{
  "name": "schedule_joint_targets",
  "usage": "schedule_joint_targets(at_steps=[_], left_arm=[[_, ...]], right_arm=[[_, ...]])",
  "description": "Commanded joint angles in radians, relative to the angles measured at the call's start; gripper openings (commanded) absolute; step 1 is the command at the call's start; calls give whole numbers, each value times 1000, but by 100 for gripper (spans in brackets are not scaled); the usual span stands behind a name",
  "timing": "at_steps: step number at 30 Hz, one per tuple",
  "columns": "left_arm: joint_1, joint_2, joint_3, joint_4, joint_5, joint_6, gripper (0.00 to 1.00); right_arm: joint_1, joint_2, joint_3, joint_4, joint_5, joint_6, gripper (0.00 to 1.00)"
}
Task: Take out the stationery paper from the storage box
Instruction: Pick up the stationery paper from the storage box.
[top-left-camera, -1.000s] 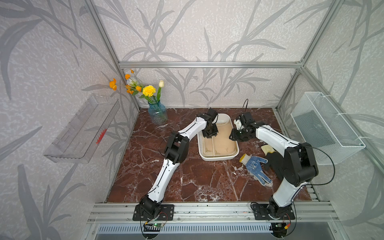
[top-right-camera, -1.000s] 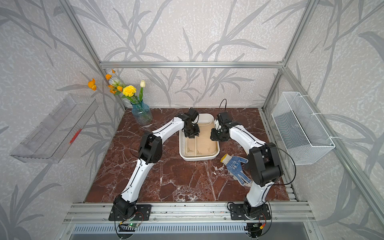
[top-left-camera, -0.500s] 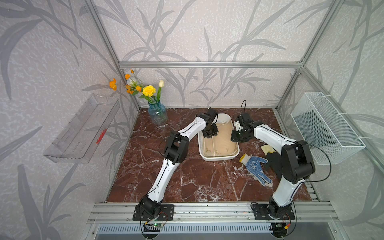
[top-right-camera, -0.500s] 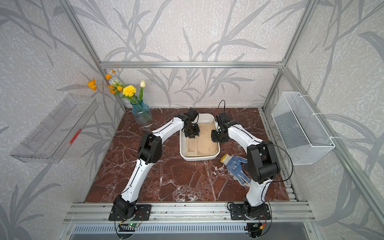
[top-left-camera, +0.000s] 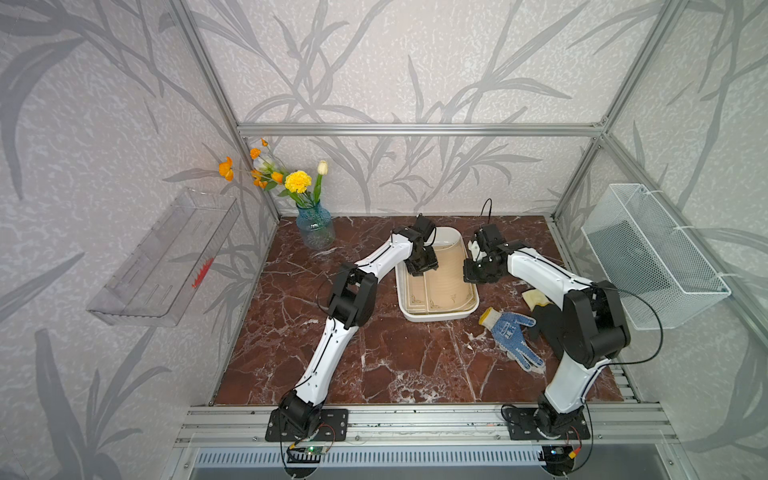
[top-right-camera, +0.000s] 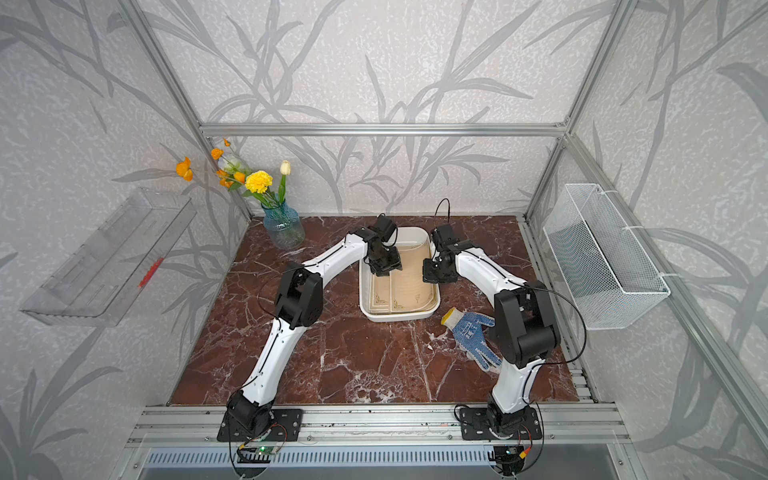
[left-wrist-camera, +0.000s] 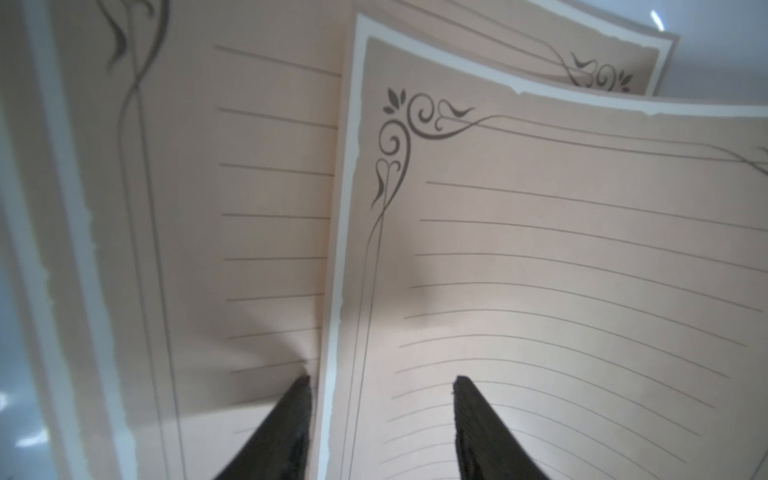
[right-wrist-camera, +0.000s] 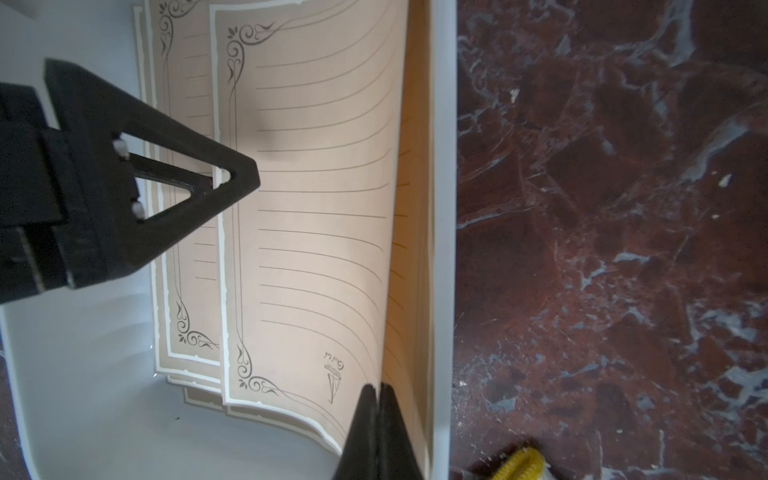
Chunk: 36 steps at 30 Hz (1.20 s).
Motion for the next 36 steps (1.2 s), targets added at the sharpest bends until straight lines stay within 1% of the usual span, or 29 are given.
schedule_joint_targets(at_steps=[1, 4, 8, 11, 14, 16, 18, 20, 21, 22, 24, 25, 26, 27, 29, 31, 33, 34, 36], left_arm=[[11, -85, -10, -10, -30, 37, 64], [21, -135, -8, 1, -48, 67, 69], [39, -217, -7, 24, -68, 114, 69], [53, -300, -13, 45, -89, 167, 69], [67, -411, -65, 93, -118, 224, 68], [89, -515, -145, 150, -127, 254, 68], [122, -633, -270, 232, -100, 257, 68], [178, -775, -465, 411, 47, 265, 67], [213, -859, -598, 560, 125, 243, 67], [243, -938, -737, 728, 182, 202, 67], [293, -1051, -940, 1019, 269, 126, 73], [312, -1103, -1003, 1100, 309, 115, 75], [322, -1138, -1031, 1116, 341, 125, 75], [326, -1173, -1043, 1087, 376, 152, 76], [327, -1225, -1053, 1040, 500, 206, 77], [326, -1294, -1090, 1050, 629, 242, 80], [324, -1375, -1162, 1123, 674, 249, 83], [323, -1420, -1209, 1187, 694, 255, 84], [323, -1497, -1255, 1226, 715, 284, 88]], right_arm=[[28, -91, 47, -29, 26, -44, 0], [65, -150, 69, -49, 68, -95, 0], [120, -212, 98, -81, 154, -160, 0], [171, -272, 108, -84, 249, -212, 0], [236, -340, 105, -59, 365, -280, 0], [287, -376, 122, -55, 452, -339, 0], [333, -406, 142, -57, 515, -390, 0], [376, -435, 159, -51, 565, -432, 0], [398, -455, 163, -41, 574, -455, 0], [423, -482, 157, -15, 574, -477, 0], [457, -552, 126, 53, 541, -494, 0], [465, -595, 99, 98, 495, -486, 0], [465, -637, 72, 140, 455, -467, 0], [466, -681, 40, 185, 408, -445, 0], [466, -758, -21, 281, 308, -413, 0], [466, -831, -92, 373, 201, -401, 0], [467, -893, -154, 458, 125, -389, 0], [467, -925, -184, 502, 106, -372, 0], [466, -972, -226, 554, 94, -342, 0]])
